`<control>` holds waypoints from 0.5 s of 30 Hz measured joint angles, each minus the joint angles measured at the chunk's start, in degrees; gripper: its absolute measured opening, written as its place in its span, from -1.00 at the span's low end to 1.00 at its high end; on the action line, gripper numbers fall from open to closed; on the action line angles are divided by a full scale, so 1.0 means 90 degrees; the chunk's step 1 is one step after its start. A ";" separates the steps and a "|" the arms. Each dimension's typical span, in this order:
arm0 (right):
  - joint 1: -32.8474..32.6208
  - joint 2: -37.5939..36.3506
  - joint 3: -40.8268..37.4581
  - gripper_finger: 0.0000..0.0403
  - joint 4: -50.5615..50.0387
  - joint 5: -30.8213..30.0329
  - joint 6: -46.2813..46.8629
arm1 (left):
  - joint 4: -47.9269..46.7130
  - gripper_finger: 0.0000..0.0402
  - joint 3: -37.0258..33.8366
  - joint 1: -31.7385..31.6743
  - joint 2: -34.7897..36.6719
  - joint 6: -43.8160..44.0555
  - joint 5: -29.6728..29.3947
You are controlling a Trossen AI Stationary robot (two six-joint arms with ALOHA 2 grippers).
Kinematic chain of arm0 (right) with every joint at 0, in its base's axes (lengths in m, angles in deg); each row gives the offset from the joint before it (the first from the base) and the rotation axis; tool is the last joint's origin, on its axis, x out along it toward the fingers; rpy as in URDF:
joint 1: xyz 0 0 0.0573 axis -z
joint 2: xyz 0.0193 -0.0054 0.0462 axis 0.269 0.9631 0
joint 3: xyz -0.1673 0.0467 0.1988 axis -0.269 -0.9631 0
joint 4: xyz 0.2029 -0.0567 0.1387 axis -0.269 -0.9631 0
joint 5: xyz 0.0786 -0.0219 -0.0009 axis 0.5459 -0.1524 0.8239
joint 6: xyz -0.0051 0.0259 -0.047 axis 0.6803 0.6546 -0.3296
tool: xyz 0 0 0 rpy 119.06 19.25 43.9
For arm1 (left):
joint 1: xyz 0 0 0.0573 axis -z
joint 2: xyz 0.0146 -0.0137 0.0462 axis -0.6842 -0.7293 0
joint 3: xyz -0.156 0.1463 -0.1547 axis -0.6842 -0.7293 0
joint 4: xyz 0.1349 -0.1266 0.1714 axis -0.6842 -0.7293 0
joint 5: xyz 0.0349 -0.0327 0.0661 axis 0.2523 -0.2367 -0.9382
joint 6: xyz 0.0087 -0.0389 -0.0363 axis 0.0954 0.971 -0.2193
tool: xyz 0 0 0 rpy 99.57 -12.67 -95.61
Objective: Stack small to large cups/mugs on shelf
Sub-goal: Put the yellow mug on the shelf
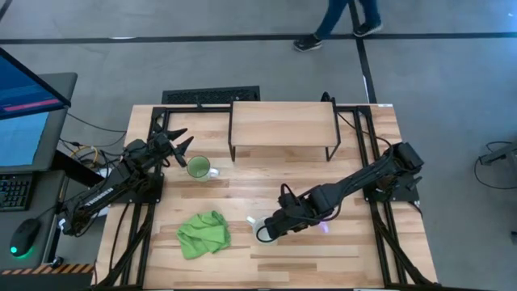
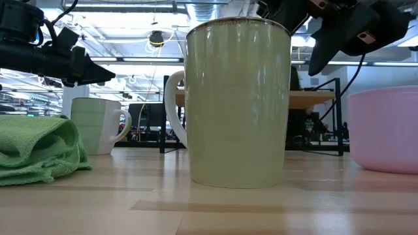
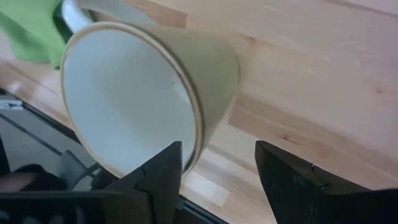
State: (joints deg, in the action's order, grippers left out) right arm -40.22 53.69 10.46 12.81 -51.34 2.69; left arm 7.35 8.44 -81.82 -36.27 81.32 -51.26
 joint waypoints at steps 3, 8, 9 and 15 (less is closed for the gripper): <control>0.0000 0.0000 0.0000 0.12 0.0022 -0.0004 -0.0333 | 0.0001 -0.08 0.0000 -0.0001 0.0000 0.0000 -0.0002; 0.0043 0.0000 0.0000 0.12 0.0024 -0.0010 -0.0680 | -0.0001 -0.08 0.0000 0.0000 0.0000 0.0000 -0.0002; 0.0052 0.0000 0.0000 0.12 0.0024 -0.0016 -0.0743 | -0.0001 -0.08 0.0000 0.0001 0.0000 0.0000 -0.0002; 0.0167 0.0000 0.0000 0.12 0.0036 -0.0018 -0.0840 | 0.0000 -0.08 0.0000 0.0001 0.0000 0.0000 -0.0002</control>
State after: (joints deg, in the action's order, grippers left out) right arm -38.72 53.69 10.46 13.13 -51.51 -4.87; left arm 7.35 8.44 -81.80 -36.27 81.32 -51.28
